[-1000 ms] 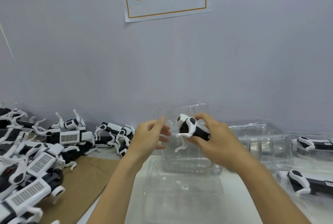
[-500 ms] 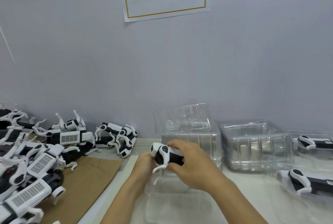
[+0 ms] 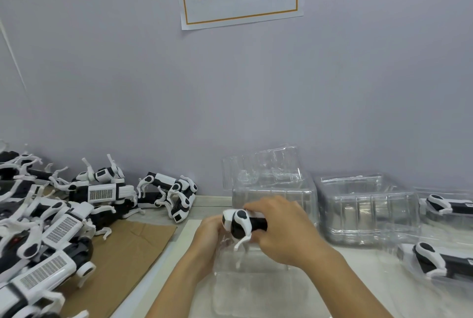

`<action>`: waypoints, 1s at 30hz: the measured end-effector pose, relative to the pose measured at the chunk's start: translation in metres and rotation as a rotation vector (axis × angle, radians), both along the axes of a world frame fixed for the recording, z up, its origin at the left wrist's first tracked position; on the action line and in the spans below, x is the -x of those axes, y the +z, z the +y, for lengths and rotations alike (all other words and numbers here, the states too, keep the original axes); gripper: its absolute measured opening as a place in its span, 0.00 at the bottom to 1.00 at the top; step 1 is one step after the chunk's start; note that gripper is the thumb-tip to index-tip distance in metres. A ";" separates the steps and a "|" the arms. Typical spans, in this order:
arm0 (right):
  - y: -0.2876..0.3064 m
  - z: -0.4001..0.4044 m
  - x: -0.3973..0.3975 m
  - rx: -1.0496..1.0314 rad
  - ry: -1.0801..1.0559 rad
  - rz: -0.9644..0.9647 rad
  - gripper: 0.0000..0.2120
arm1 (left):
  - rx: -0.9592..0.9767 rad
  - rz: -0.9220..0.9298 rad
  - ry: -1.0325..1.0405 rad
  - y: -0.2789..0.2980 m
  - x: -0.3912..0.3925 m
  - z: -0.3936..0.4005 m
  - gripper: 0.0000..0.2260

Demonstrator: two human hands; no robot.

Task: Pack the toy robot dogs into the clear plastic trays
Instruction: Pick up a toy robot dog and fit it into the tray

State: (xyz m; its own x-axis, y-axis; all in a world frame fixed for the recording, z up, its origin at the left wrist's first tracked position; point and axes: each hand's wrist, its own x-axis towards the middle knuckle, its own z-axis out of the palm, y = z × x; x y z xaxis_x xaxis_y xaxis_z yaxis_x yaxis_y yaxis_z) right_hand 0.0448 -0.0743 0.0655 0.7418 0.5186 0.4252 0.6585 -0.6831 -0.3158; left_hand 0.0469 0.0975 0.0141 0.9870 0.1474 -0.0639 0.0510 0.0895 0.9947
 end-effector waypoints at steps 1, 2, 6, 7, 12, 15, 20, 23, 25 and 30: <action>0.000 0.000 0.002 0.068 -0.013 0.018 0.06 | -0.010 -0.018 -0.007 -0.004 0.000 0.005 0.11; 0.000 0.000 0.003 0.127 -0.029 0.030 0.07 | -0.039 -0.029 0.026 -0.010 -0.003 0.011 0.11; -0.002 0.004 0.006 0.170 -0.060 0.030 0.16 | -0.060 -0.033 0.054 -0.012 -0.009 0.012 0.12; -0.001 0.005 0.006 0.163 -0.052 0.032 0.15 | -0.056 -0.035 0.050 -0.013 -0.009 0.012 0.12; -0.009 0.009 0.004 0.075 -0.021 0.134 0.14 | -0.040 -0.060 0.045 -0.009 -0.006 0.013 0.14; -0.019 0.011 0.000 0.047 -0.019 0.088 0.15 | -0.043 -0.062 0.036 -0.009 -0.006 0.011 0.14; -0.026 0.009 -0.006 -0.049 0.022 0.165 0.14 | 0.003 -0.065 -0.045 -0.007 -0.002 0.011 0.11; -0.026 0.008 -0.008 -0.084 0.019 0.202 0.18 | 0.022 -0.082 -0.157 -0.007 0.001 0.015 0.18; -0.026 0.007 -0.008 -0.105 0.008 0.232 0.20 | -0.012 -0.103 -0.186 -0.008 0.003 0.016 0.20; -0.027 0.008 -0.007 -0.094 0.004 0.198 0.19 | -0.030 -0.122 -0.169 -0.006 0.002 0.014 0.15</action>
